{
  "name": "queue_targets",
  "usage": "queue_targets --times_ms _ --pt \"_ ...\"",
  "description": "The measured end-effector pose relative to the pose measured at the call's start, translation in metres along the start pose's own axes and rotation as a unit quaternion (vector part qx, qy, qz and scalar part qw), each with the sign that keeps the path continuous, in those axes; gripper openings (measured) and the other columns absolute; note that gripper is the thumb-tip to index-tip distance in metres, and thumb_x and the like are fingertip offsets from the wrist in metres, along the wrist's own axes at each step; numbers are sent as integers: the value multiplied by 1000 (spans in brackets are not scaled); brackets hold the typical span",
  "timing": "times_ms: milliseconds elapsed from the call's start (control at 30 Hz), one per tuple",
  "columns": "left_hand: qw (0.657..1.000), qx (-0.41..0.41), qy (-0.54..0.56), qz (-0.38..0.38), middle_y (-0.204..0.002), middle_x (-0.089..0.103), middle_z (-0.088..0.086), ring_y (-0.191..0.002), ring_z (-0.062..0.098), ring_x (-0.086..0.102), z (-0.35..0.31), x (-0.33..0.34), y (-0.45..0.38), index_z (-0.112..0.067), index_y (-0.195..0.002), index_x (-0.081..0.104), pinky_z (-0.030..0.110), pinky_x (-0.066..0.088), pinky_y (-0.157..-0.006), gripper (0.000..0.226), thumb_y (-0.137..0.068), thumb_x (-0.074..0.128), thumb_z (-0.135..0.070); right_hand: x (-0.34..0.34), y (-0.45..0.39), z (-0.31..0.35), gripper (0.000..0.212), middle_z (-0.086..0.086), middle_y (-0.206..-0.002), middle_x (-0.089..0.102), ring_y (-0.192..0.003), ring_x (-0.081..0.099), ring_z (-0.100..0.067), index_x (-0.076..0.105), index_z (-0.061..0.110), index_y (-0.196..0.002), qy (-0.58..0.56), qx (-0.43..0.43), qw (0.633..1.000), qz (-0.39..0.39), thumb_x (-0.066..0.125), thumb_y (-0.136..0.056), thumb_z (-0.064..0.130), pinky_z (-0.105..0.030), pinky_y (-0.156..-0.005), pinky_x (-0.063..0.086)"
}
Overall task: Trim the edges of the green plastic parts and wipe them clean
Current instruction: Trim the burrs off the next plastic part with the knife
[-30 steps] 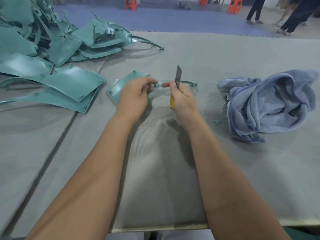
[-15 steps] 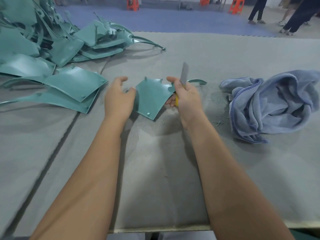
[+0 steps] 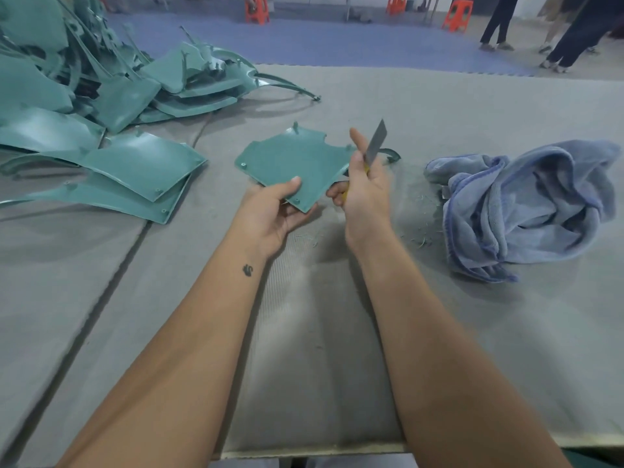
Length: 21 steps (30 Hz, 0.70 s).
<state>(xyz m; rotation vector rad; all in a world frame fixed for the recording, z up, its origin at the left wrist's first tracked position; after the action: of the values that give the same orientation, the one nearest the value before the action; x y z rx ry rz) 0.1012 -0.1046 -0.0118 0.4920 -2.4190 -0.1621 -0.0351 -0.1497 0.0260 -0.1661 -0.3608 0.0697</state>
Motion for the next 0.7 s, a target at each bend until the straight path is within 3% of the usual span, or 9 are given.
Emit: queue_targets --times_ms 67,133,167,267,367,500,700 --pt "994 -7 102 -25 -91 68 14 -68 23 69 1 -3 -1 -3 -110 55 29 57 -51 16 -95 52 2 -2 6 9 30 3 -87 55 -59 43 -6 53 39 -120 87 -62 994 -31 36 -104 20 -16 -58 42" --pt "983 3 181 -33 -92 68 16 -74 27 68 0 -4 0 2 -105 56 29 58 -53 10 -95 52 2 -2 11 11 22 11 -77 48 -68 44 -5 57 32 -113 138 -81 986 -34 41 -99 27 -22 -69 41" --pt "981 10 192 -30 -87 70 16 -72 26 69 -1 -4 2 3 -101 57 28 58 -54 7 -95 53 2 1 14 6 18 13 -72 45 -67 43 -5 59 29 -103 141 -57 988 -16 44 -95 36 -25 -69 39" --pt "984 1 176 -17 -73 72 14 -62 22 71 -2 -3 5 2 -98 58 25 58 -53 6 -95 54 -1 16 19 -14 40 11 -60 36 -54 33 -3 58 24 -79 131 41 987 81 37 -89 57 -22 -58 28" --pt "985 -11 170 -26 -66 71 10 -56 17 70 -2 -6 5 -2 -95 58 23 56 -51 5 -96 54 -4 24 21 -18 40 10 -55 34 -49 30 -3 55 20 -68 148 59 976 146 40 -92 48 -17 -52 27" --pt "981 -13 194 -30 -64 69 12 -53 17 68 -2 -5 6 -1 -88 59 22 55 -48 8 -95 55 -2 28 23 -14 35 3 -52 46 -43 35 -5 53 16 -65 118 49 971 204 49 -99 26 -14 -43 29" --pt "987 -15 151 -44 -55 64 13 -45 17 64 -3 -3 7 4 -74 58 22 55 -47 21 -94 51 2 39 28 -20 37 6 -44 37 -40 30 -3 54 12 -65 124 57 954 268 45 -101 18 -11 -42 26"
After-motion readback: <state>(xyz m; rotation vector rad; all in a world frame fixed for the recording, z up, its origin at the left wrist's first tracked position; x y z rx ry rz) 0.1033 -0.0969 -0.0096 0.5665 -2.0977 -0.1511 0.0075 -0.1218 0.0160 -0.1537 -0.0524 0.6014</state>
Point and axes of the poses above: each hand's wrist, its own y-axis away from the middle knuckle, its own x-axis out of the palm, z = x × y, the point moved 9 cm from there along -y, towards the middle knuckle
